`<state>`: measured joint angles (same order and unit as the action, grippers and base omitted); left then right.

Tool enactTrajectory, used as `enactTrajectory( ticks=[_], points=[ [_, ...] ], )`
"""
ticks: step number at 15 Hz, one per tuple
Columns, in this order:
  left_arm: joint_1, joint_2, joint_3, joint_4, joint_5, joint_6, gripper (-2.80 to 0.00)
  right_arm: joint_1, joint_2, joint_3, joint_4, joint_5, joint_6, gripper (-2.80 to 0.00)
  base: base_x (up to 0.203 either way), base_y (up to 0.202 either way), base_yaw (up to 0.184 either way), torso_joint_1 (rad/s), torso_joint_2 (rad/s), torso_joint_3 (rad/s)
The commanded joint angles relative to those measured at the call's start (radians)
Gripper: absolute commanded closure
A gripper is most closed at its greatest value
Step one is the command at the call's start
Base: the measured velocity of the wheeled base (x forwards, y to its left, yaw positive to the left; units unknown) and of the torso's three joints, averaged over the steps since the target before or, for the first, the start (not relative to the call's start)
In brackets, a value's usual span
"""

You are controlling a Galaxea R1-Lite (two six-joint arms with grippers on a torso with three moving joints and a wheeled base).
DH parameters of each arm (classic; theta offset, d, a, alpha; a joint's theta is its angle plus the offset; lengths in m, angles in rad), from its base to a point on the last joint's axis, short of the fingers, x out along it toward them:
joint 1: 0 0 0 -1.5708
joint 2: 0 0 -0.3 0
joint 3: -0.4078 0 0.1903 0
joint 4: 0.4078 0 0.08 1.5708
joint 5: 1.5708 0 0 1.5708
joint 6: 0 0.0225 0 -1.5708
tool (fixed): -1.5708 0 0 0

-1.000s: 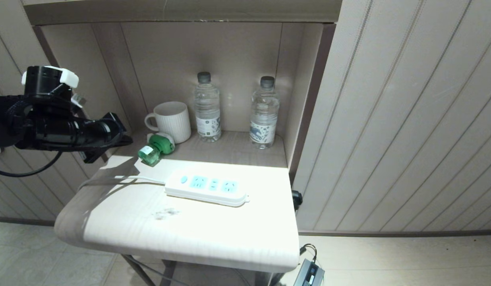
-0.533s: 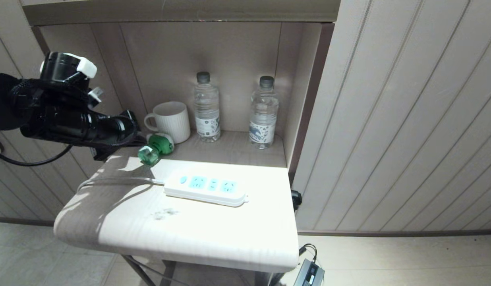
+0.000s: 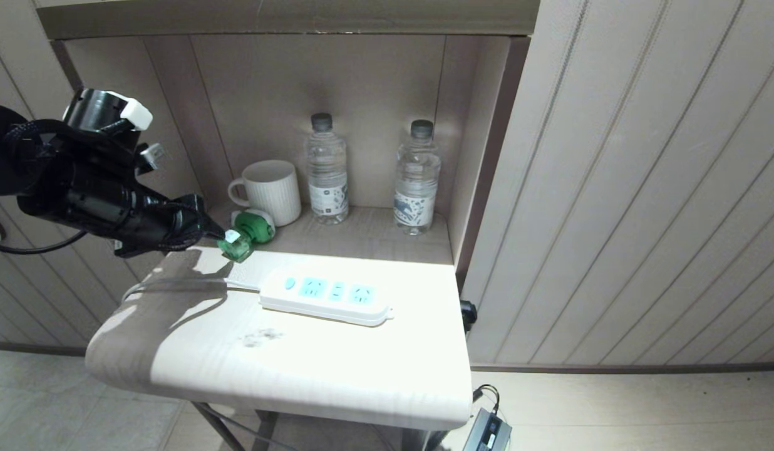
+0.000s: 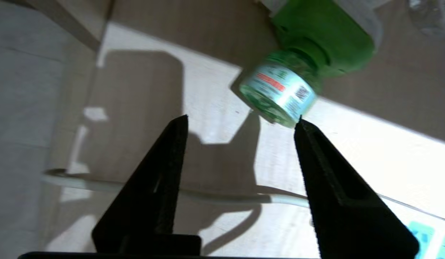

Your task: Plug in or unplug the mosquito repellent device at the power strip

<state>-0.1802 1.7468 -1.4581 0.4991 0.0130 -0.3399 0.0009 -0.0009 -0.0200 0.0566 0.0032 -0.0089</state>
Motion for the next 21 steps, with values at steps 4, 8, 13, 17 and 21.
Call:
enactTrajectory(
  ticks=[4, 8, 13, 17, 21],
  points=[
    [0.006, 0.022, -0.005, -0.024, 0.017, 0.173, -2.80, 0.001, 0.001, 0.000, 0.000, 0.000, 0.000, 0.00, 0.000, 0.000, 0.000, 0.000, 0.00, 0.000],
    [0.015, 0.038, -0.018, -0.074, 0.014, 0.366, -2.80, 0.001, 0.001, 0.000, 0.000, 0.000, 0.000, 0.00, 0.000, 0.000, 0.000, 0.000, 0.00, 0.000],
    [0.012, 0.078, -0.030, -0.079, -0.030, 0.496, -2.80, 0.001, 0.001, 0.000, 0.000, 0.000, 0.000, 0.00, 0.000, 0.000, 0.000, 0.000, 0.00, 0.000],
    [0.001, 0.106, -0.076, -0.072, -0.068, 0.514, -2.80, 0.001, 0.001, 0.000, 0.000, 0.000, 0.000, 0.00, 0.000, 0.000, 0.000, 0.000, 0.00, 0.000],
    [-0.009, 0.138, -0.193, 0.075, -0.068, 0.564, -2.80, 0.001, 0.001, 0.000, 0.000, 0.000, 0.000, 0.00, 0.000, 0.000, 0.000, 0.000, 0.00, 0.000]
  ],
)
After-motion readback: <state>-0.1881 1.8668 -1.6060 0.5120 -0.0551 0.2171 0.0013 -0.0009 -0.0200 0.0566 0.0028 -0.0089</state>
